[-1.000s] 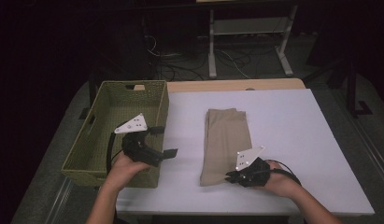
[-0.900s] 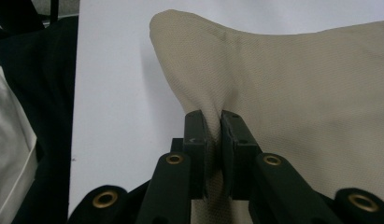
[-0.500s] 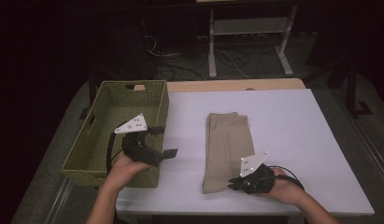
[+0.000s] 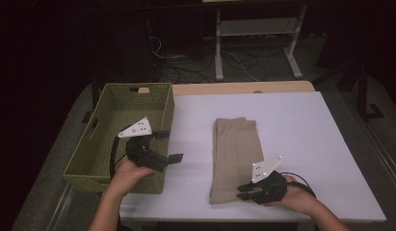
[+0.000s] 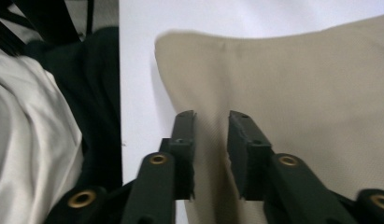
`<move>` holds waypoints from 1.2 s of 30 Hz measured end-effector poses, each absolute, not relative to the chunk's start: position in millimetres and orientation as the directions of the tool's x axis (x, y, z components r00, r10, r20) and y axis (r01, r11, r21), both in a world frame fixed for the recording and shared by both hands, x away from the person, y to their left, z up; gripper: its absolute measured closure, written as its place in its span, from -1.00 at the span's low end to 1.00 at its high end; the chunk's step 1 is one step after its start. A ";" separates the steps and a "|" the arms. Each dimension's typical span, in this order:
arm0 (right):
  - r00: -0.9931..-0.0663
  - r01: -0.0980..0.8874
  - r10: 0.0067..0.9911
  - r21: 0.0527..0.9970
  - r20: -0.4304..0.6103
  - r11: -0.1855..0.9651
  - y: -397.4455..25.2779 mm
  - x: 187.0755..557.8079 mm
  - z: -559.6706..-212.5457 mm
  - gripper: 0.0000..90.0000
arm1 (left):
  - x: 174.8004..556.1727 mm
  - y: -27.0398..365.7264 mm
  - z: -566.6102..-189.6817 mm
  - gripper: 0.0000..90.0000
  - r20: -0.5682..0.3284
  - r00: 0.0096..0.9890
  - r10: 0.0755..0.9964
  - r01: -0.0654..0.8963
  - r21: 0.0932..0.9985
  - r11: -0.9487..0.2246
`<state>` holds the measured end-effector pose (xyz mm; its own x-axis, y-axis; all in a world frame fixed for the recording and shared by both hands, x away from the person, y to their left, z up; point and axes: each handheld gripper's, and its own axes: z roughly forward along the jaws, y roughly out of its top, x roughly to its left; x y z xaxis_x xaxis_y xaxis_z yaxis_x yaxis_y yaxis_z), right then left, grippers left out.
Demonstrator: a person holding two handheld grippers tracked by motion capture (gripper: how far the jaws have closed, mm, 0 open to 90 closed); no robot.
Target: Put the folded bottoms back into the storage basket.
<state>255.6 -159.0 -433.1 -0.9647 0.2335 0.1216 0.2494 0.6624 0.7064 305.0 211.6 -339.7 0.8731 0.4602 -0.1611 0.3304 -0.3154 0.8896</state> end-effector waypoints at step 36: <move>-0.816 0.438 0.557 0.796 0.156 0.419 -231.6 245.8 -423.3 -0.44 | 304.7 211.2 -339.6 -0.99 -0.158 0.873 0.461 0.328 0.890 -0.318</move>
<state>245.8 -231.6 -423.3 -0.8160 0.5566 0.1559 0.4376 0.4186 0.7958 304.7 211.2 -339.6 0.8734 0.4607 -0.1577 0.3282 -0.3177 0.8896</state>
